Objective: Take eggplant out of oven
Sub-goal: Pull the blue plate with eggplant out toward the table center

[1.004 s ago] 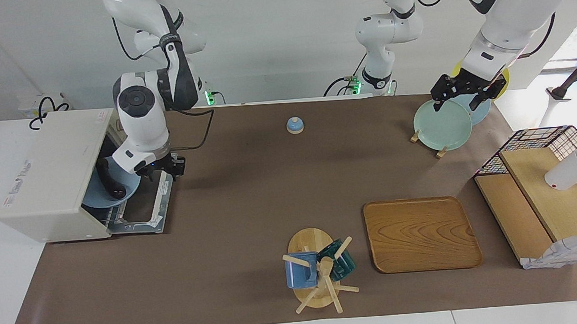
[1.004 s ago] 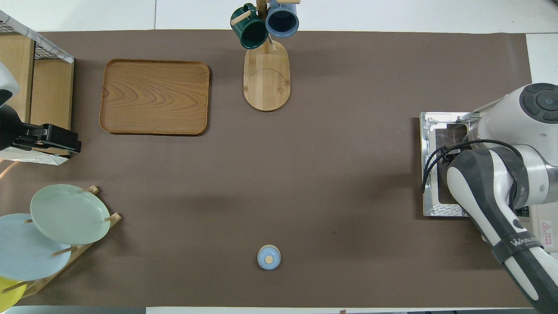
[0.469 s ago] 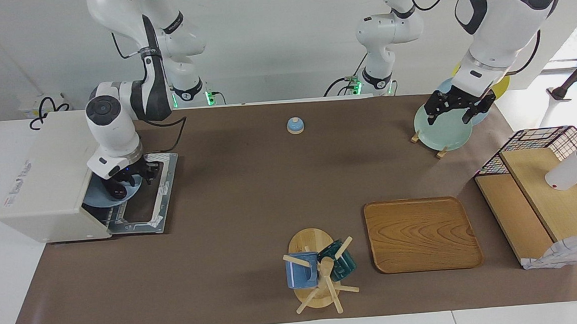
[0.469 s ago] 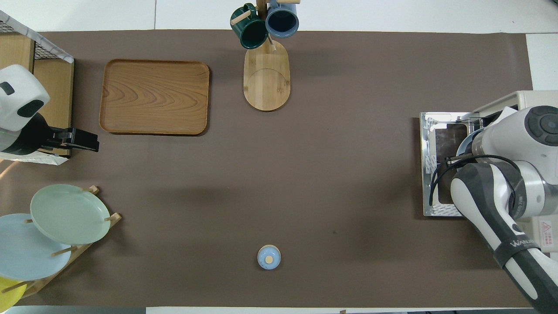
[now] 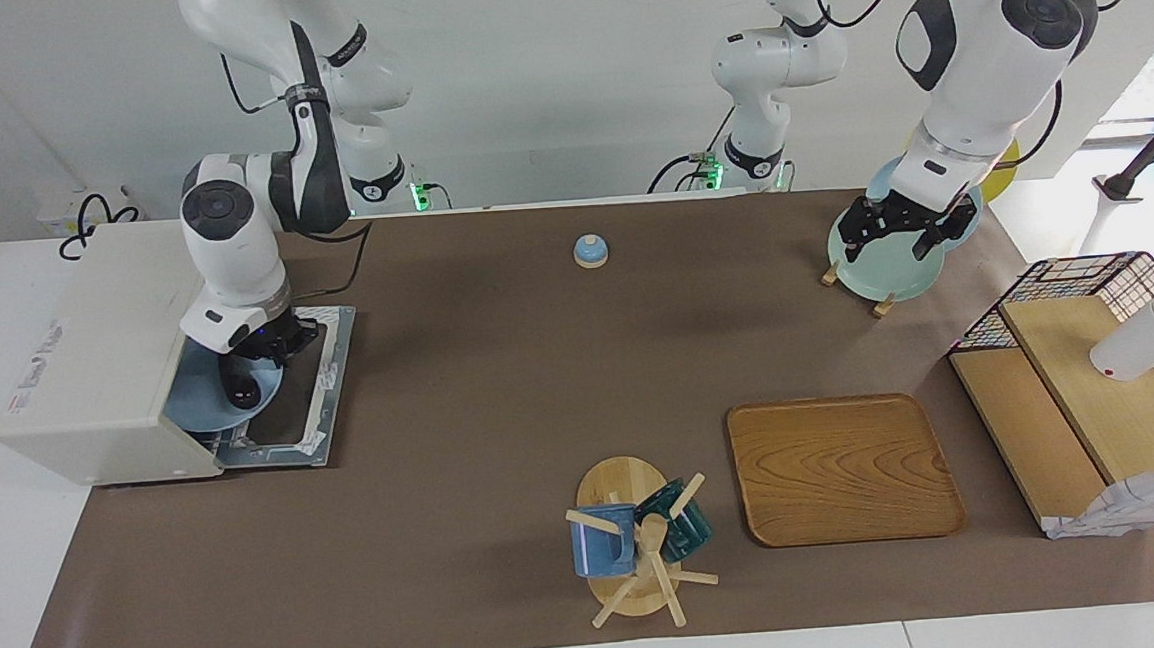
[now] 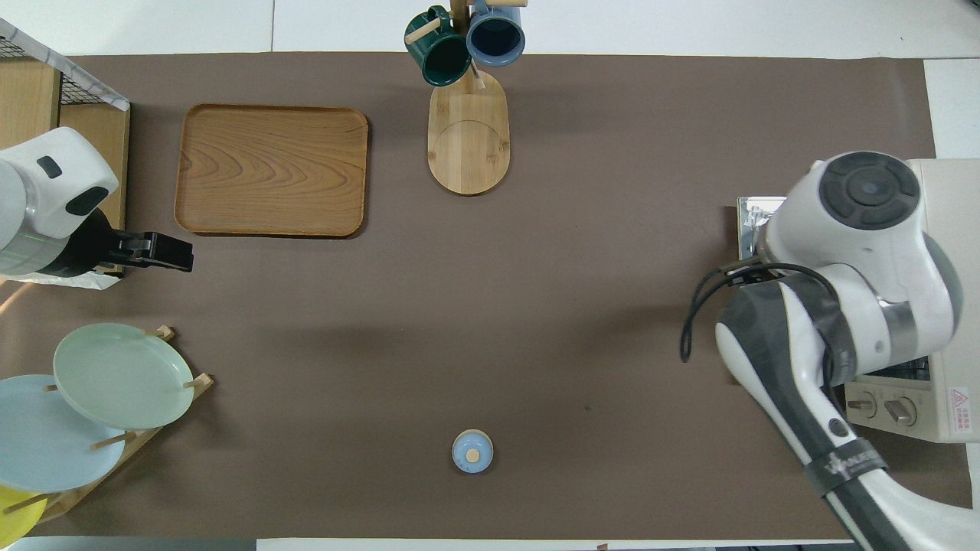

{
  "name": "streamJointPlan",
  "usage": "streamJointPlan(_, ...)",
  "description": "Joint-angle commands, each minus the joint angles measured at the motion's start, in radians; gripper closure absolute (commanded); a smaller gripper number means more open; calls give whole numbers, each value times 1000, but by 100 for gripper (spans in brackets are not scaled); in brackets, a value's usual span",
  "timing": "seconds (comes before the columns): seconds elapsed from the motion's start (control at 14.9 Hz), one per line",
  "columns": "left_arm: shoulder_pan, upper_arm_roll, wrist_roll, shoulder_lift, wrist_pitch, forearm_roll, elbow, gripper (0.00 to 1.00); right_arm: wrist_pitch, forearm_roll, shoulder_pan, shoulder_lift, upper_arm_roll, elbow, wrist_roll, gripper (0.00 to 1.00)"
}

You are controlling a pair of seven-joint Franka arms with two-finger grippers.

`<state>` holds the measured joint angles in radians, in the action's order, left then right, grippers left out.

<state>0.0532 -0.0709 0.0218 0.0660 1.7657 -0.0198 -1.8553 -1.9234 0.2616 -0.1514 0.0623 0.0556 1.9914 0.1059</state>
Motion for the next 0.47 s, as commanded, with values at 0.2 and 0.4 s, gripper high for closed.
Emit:
streamJointPlan(0.2, 19, 6, -16, 34, 20, 8, -41, 0, 31, -104, -325, 108, 1, -178, 383, 100)
streamJointPlan(0.4, 17, 8, -16, 34, 21, 8, -41, 0, 85, -105, -497, 313, 1, -397, 653, 100)
